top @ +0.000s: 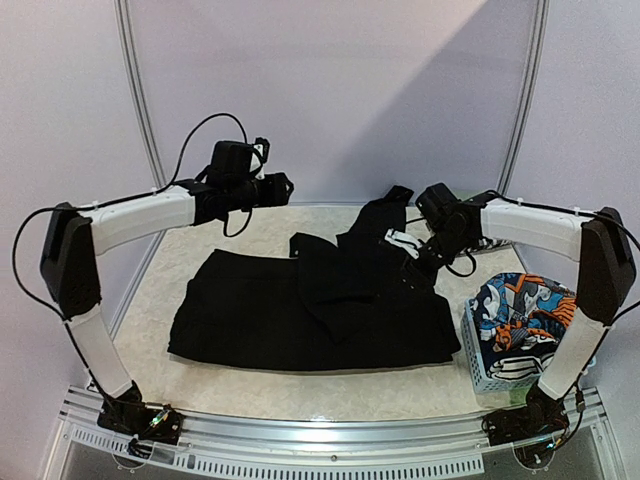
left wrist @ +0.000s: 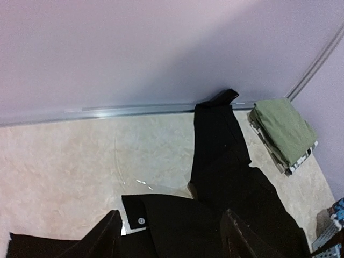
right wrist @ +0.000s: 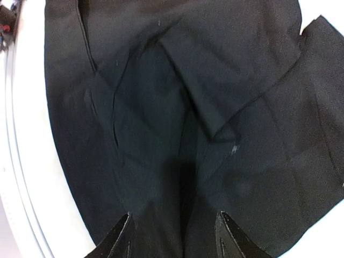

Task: Fold and stack the mixed laundry pile
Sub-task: Adjust the 1/3-folded shirt at the center of the board.

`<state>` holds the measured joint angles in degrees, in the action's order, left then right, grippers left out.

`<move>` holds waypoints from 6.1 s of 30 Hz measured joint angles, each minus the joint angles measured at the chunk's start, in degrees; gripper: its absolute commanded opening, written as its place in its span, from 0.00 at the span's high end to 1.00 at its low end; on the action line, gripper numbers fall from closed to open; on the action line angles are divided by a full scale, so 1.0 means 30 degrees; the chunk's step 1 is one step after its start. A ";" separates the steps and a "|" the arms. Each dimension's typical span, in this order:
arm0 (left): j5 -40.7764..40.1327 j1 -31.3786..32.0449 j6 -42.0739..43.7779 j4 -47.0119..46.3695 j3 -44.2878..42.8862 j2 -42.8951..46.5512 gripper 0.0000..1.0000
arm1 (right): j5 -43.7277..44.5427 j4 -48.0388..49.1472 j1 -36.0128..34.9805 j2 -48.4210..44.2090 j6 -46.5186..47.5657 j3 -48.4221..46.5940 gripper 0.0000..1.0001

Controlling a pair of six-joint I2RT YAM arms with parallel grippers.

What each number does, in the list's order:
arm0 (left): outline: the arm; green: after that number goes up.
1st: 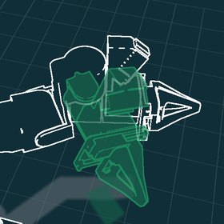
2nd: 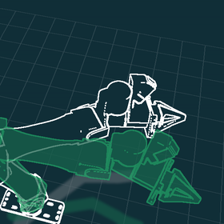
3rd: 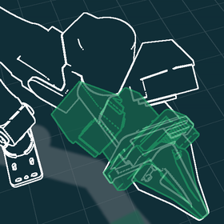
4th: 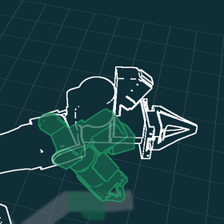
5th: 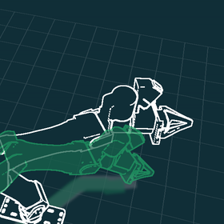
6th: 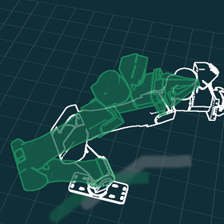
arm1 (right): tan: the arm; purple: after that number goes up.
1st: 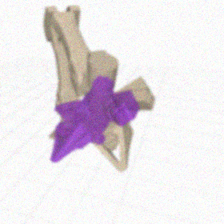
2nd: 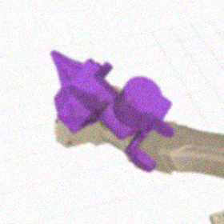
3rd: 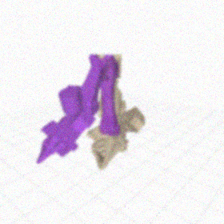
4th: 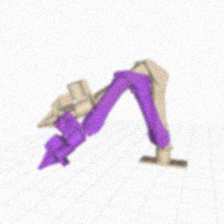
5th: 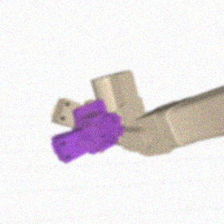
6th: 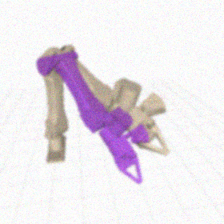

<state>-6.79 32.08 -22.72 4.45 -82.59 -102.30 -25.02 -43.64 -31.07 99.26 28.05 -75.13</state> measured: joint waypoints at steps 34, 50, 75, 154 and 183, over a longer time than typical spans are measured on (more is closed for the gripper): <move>0.9559 -0.2798 -1.9657 -0.6688 -0.3300 -1.1198 0.41 | -0.0561 0.0073 0.0000 0.1333 -0.0787 0.0466 0.47; 1.0520 -0.2426 -1.9394 -0.3723 -0.4306 -1.1336 0.76 | -0.0546 0.0219 0.0000 0.1333 -0.0612 0.0823 0.47; 1.7048 -0.1923 -1.5191 -1.8316 -0.3694 -1.0746 0.98 | -0.3526 -0.1202 0.2827 0.1319 -0.0291 -0.6404 0.13; 0.0000 0.8990 1.2750 1.8149 -1.6633 -1.0069 0.31 | -0.1260 -0.2484 0.6040 0.0313 0.0277 -0.4095 0.23; -0.2426 0.9442 0.9872 2.1201 -1.9358 -1.4331 0.32 | -0.1122 -0.1151 0.8626 -0.1209 -0.2098 -0.2178 0.24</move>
<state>-14.06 60.40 6.90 68.05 -140.66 -145.29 -28.38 -47.09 -5.19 95.64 21.76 -81.67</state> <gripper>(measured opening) 0.687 0.766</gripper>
